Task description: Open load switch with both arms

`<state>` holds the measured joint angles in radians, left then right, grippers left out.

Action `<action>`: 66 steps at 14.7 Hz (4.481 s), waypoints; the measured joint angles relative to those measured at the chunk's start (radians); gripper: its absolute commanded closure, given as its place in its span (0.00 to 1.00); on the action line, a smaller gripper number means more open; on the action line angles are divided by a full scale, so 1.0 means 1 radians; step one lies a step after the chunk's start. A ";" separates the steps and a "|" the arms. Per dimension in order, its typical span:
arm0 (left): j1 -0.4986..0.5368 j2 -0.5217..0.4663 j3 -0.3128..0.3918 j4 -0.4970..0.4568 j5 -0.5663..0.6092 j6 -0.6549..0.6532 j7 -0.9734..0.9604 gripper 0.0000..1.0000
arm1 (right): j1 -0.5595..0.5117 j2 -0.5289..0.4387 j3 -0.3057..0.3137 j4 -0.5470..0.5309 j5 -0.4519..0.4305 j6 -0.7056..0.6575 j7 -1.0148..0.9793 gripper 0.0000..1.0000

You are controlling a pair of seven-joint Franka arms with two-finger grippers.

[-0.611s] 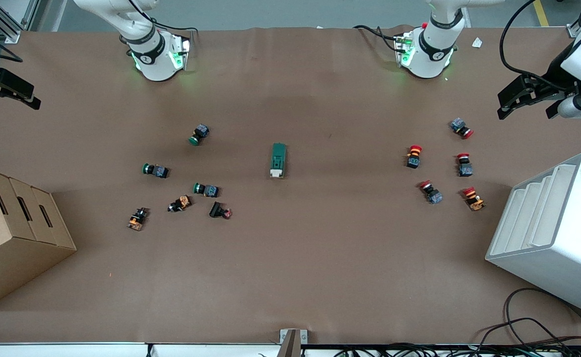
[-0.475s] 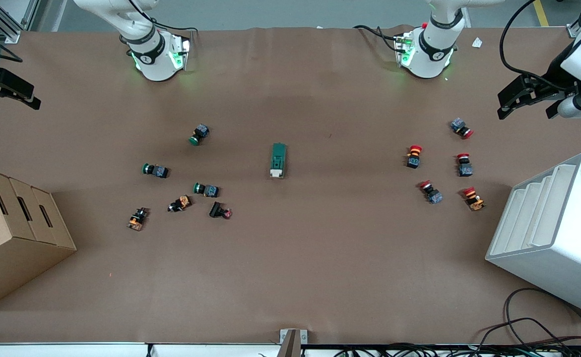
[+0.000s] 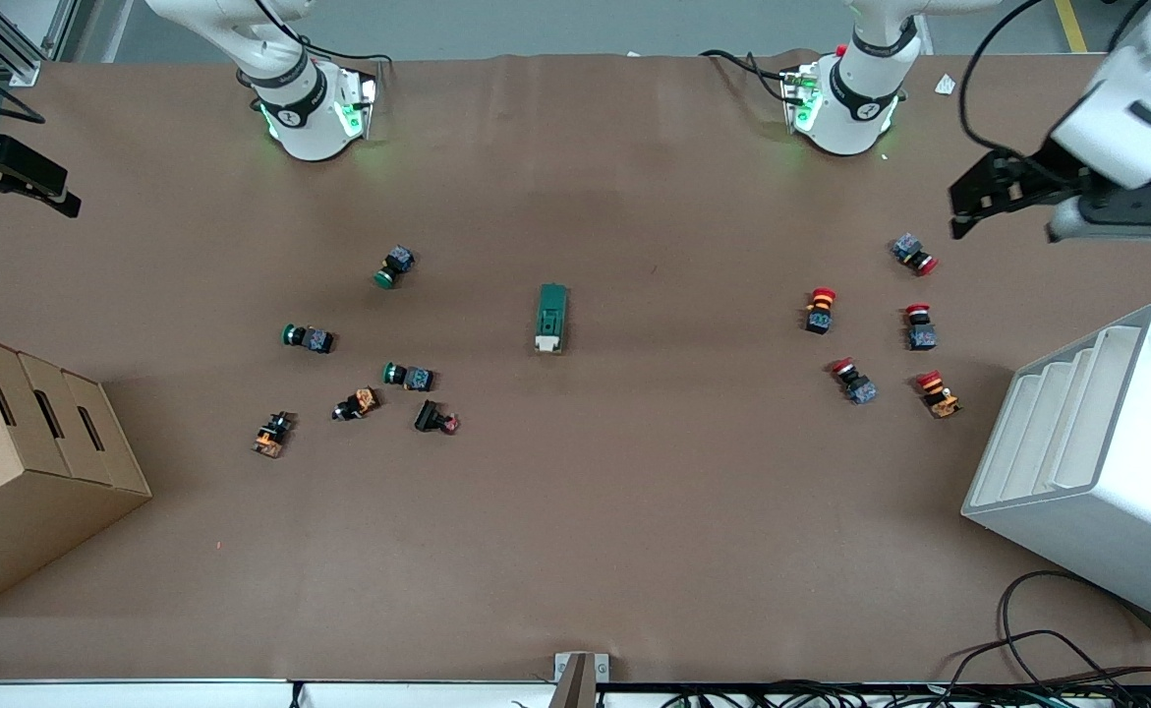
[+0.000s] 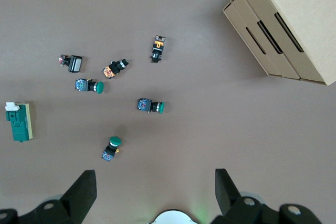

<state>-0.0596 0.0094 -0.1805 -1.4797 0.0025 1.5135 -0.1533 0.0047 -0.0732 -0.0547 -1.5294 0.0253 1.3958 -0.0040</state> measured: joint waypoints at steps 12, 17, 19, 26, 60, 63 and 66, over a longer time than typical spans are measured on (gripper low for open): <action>-0.240 0.228 -0.231 -0.218 0.050 0.460 -0.535 0.00 | -0.001 0.045 -0.015 0.000 -0.001 0.008 0.000 0.00; -0.441 0.407 -0.232 -0.256 0.357 0.668 -0.992 0.00 | -0.003 0.210 -0.021 0.003 -0.001 0.053 0.000 0.00; -0.493 0.478 -0.232 -0.255 0.435 0.716 -1.117 0.00 | -0.004 0.270 -0.021 0.006 -0.002 0.066 0.000 0.00; -0.649 0.598 -0.233 -0.253 0.853 0.736 -1.511 0.03 | 0.072 0.306 0.028 0.019 0.048 0.079 0.507 0.00; -0.830 0.911 -0.219 -0.375 2.046 0.322 -2.439 0.03 | 0.574 0.866 0.197 0.138 0.200 0.424 1.980 0.00; -0.831 0.911 -0.218 -0.375 2.048 0.322 -2.439 0.03 | 0.572 0.865 0.204 0.178 0.240 0.326 1.980 0.00; -0.831 0.911 -0.218 -0.375 2.049 0.322 -2.439 0.03 | 0.571 0.865 0.215 0.189 0.251 0.269 1.980 0.00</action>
<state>-0.8902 0.9208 -0.3981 -1.8544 2.0510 1.8353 -2.5920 0.5762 0.7921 0.1600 -1.3399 0.2764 1.6650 1.9755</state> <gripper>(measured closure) 0.026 0.000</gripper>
